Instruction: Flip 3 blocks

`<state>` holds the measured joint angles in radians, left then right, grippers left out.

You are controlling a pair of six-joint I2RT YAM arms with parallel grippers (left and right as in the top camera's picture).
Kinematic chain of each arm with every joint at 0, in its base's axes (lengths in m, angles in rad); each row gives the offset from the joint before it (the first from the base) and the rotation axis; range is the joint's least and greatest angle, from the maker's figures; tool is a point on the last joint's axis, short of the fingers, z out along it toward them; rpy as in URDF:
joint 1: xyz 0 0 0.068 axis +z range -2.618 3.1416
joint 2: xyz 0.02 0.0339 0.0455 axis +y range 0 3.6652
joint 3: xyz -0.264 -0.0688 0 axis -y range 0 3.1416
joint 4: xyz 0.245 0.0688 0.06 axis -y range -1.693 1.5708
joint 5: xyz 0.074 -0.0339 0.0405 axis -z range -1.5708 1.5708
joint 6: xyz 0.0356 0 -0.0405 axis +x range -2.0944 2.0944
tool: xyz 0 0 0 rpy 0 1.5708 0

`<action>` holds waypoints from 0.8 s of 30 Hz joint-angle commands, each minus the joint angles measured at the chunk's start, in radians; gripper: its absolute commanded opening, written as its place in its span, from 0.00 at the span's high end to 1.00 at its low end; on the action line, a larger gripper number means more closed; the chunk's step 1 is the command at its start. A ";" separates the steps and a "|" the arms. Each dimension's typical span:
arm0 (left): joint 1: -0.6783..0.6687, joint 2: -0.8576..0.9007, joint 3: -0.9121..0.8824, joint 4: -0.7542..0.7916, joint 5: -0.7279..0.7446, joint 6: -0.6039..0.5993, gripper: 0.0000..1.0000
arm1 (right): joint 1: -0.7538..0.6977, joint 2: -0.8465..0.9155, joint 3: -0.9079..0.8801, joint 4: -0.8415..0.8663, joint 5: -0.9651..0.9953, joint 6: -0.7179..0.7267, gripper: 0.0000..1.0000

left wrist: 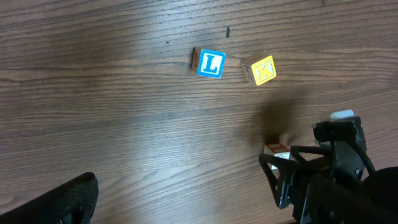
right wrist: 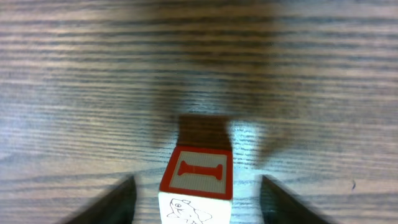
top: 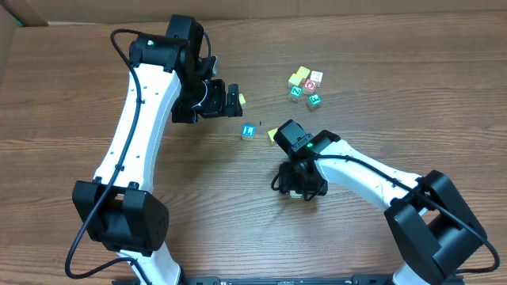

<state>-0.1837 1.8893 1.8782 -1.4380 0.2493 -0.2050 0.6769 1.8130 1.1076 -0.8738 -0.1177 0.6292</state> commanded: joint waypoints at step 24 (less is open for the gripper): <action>0.000 0.008 0.001 0.004 -0.006 0.006 0.00 | -0.061 0.082 0.232 0.257 0.158 -0.166 0.30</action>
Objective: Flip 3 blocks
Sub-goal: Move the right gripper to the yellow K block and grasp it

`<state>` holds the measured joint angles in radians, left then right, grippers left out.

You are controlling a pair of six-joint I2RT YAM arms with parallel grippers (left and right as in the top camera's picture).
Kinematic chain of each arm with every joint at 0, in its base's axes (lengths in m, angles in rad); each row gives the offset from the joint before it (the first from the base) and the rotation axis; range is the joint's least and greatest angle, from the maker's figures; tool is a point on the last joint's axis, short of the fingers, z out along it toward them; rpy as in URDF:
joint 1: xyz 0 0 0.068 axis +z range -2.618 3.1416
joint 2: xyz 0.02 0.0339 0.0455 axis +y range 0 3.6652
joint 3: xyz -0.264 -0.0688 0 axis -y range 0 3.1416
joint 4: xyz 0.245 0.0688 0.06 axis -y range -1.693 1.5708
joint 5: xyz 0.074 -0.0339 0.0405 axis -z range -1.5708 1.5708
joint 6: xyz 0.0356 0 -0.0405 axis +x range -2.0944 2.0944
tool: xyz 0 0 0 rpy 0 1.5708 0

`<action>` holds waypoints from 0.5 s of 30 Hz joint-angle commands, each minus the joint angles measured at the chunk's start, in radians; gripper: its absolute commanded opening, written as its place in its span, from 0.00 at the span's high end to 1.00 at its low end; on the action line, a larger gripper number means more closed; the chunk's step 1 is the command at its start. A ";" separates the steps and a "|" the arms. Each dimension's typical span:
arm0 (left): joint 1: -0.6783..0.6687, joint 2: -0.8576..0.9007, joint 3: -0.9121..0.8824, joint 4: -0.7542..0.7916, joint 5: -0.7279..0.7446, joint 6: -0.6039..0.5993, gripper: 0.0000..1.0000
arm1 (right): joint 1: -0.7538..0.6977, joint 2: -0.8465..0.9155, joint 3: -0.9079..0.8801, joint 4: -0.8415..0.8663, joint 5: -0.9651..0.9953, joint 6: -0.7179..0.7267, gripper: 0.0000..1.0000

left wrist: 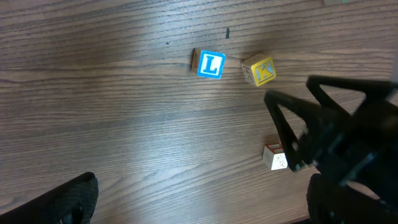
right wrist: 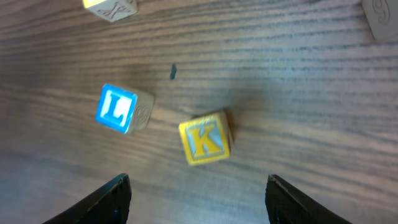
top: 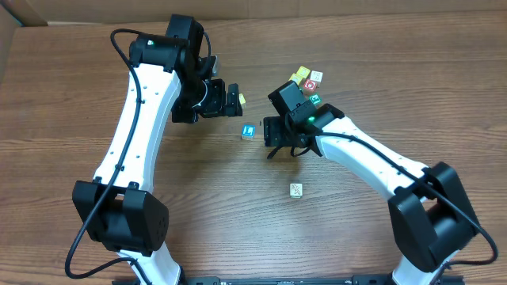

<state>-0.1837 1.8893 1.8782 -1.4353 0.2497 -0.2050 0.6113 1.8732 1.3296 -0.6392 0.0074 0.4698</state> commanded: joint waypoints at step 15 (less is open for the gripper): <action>0.040 0.008 0.001 0.055 -0.227 -0.072 0.00 | 0.005 0.166 0.008 0.137 0.033 -0.027 0.41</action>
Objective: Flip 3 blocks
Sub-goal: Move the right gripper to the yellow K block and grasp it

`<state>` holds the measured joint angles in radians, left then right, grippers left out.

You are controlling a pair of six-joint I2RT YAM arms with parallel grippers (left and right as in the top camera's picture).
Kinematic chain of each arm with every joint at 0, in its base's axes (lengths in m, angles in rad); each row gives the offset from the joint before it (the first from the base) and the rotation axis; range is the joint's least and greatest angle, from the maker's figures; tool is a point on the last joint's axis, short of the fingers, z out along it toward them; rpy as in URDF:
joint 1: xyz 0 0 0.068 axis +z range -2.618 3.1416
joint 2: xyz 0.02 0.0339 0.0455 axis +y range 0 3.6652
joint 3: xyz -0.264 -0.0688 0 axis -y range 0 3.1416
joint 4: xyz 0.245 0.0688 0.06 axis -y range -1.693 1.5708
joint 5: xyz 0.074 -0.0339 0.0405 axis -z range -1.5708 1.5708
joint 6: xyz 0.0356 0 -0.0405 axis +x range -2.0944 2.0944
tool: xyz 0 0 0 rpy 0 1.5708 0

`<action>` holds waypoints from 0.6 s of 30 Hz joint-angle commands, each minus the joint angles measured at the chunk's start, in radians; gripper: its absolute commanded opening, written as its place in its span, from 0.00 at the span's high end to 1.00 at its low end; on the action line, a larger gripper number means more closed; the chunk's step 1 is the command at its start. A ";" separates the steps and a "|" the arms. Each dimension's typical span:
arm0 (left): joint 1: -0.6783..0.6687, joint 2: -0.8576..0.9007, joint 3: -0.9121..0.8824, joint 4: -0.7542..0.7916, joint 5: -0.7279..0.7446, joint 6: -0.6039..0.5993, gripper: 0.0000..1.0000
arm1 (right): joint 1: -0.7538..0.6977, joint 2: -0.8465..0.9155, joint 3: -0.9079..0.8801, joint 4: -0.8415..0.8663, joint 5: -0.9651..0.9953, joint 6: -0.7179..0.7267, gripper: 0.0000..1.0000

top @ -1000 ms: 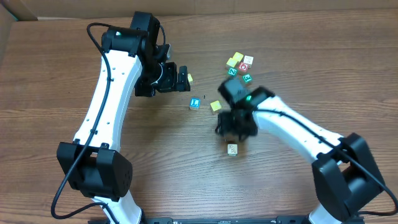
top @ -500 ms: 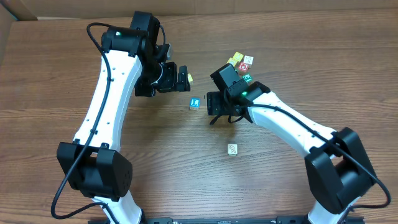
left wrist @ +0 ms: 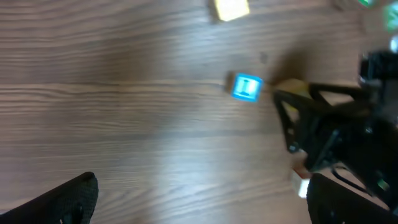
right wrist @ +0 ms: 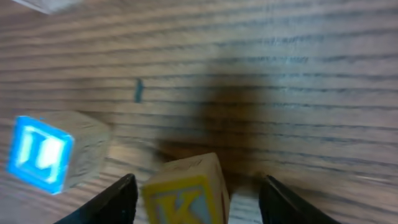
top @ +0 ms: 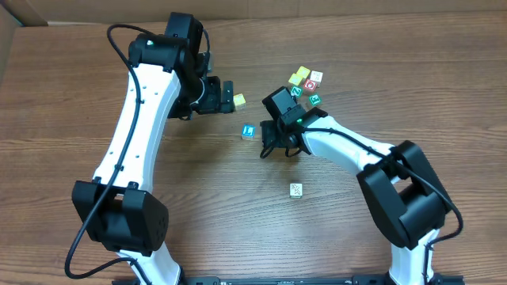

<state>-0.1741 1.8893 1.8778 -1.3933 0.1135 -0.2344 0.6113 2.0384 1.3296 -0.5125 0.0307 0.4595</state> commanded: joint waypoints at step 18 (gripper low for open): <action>0.050 0.008 0.002 0.041 -0.095 -0.043 0.00 | 0.005 -0.025 0.074 -0.065 0.041 -0.158 0.57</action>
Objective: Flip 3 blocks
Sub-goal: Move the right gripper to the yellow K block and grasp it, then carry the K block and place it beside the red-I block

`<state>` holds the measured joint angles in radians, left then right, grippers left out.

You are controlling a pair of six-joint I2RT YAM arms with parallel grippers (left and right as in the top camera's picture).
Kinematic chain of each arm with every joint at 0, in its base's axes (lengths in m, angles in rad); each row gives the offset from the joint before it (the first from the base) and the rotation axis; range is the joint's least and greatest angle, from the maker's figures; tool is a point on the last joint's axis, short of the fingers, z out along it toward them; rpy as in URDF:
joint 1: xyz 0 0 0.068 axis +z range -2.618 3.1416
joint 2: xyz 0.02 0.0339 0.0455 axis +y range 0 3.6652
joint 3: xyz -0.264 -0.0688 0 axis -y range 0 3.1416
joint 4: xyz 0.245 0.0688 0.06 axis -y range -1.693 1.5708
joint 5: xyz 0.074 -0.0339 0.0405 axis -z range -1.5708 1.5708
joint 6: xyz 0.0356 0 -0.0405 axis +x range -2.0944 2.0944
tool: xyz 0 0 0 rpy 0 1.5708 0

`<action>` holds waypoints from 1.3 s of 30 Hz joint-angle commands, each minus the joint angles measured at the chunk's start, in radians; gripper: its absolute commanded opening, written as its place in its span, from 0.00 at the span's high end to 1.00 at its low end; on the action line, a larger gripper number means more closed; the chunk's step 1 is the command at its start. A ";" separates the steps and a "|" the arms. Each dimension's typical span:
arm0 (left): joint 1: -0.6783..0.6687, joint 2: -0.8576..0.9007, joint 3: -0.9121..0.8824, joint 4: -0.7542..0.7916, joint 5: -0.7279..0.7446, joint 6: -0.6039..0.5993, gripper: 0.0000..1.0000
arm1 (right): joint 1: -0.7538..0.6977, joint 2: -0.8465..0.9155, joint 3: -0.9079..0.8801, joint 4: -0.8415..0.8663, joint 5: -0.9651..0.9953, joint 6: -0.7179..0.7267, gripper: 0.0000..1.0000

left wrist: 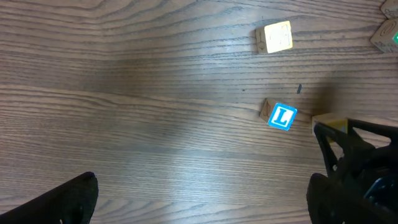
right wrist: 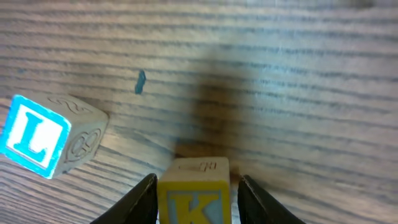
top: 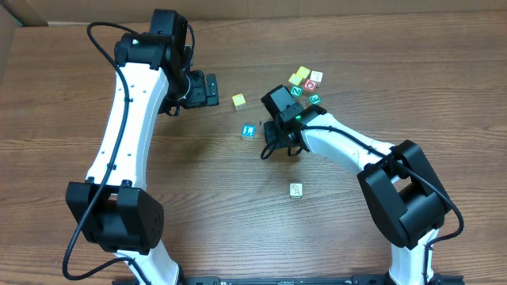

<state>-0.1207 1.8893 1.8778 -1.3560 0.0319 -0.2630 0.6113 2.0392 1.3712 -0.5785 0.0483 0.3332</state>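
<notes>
A yellow K block [right wrist: 194,196] rests on the wood with my right gripper [right wrist: 195,205] shut on it, one finger [right wrist: 144,200] against each side. The overhead view shows that gripper [top: 277,141] low at the table's middle. Just to its left lies a blue L block [top: 249,131], apart from it. A plain yellow block [top: 238,101] lies farther back. A white block with a drawing on top [top: 296,190] sits alone nearer the front. My left gripper [top: 203,89] hangs open and empty, left of the plain yellow block.
A cluster of several small coloured blocks [top: 306,83] lies at the back right, just behind the right arm [top: 348,146]. A small dark mark [right wrist: 141,81] is on the wood near the L block. The table's back edge [top: 333,14] runs behind.
My right gripper has shut on the K block that it stood open around. The left gripper has drawn back to the left, away from the plain yellow block.
My right gripper first stood open around a red I block at the near middle. That block then lay alone with a drawing face up, and the gripper was over the K block. It was then low around the K block, and now grips it.
</notes>
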 commanded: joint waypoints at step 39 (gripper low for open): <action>-0.004 0.008 0.002 0.003 -0.014 -0.014 0.00 | 0.124 -0.203 0.028 -0.475 -0.182 0.195 0.74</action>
<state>-0.1207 1.8893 1.8778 -1.3560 0.0250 -0.2630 0.6975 1.8599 1.3811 -1.0458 -0.1673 0.4358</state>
